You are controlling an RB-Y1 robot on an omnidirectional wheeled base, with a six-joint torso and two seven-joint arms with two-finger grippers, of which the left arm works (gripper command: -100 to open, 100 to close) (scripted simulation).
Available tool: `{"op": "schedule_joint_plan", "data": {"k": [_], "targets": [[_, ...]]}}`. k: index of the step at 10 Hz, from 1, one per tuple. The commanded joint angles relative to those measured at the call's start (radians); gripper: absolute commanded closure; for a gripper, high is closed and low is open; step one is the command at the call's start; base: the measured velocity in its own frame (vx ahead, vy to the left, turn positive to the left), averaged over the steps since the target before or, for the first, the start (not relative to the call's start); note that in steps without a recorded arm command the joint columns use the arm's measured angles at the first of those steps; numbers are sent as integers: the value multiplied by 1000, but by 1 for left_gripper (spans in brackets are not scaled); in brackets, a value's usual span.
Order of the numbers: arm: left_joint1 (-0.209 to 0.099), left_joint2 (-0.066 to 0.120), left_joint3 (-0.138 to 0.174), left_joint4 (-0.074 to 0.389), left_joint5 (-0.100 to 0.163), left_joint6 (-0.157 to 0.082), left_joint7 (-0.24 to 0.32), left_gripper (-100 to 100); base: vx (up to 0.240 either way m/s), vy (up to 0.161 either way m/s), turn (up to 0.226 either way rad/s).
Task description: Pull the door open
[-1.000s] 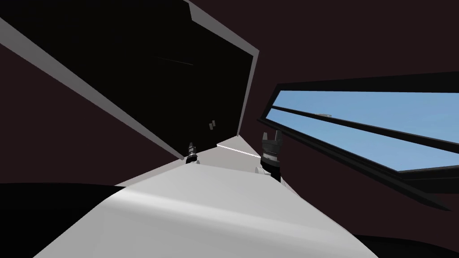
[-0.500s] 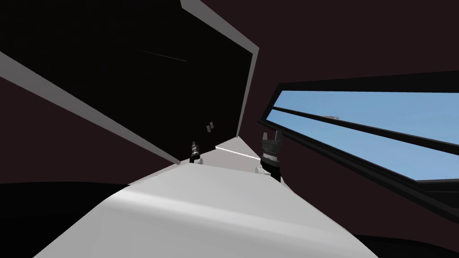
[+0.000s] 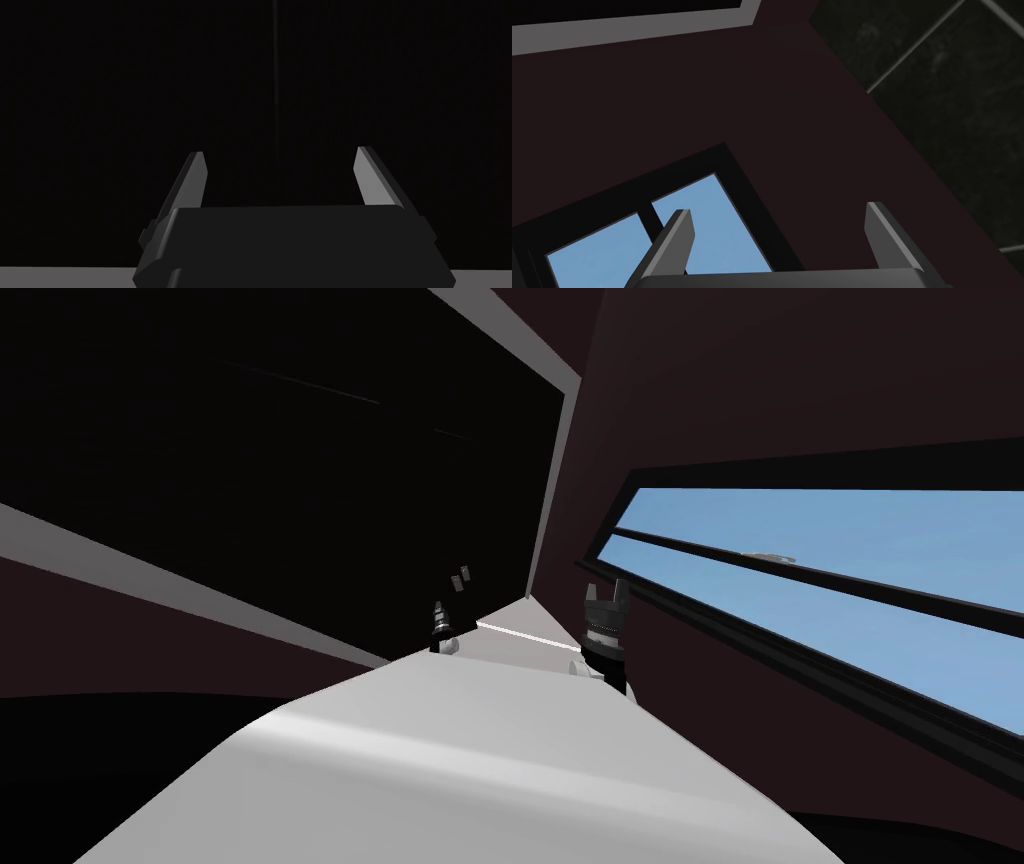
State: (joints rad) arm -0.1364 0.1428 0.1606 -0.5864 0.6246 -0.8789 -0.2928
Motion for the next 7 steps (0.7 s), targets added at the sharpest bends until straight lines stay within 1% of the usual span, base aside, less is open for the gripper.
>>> {"op": "schedule_joint_plan", "data": {"k": [1,4,5,6,7], "targets": [[-27,-8,3,27,0,-7,-11,-100,232,3,-45],[-53,-29,9,38,1,-7,-39,-100,214,14,-37],[-53,-29,9,38,1,-7,-39,-100,143,14,-15],[-53,-29,9,38,1,-7,-39,-100,47,-5,6],[-58,-27,8,47,1,-13,-34,-100,14,-4,3]]}}
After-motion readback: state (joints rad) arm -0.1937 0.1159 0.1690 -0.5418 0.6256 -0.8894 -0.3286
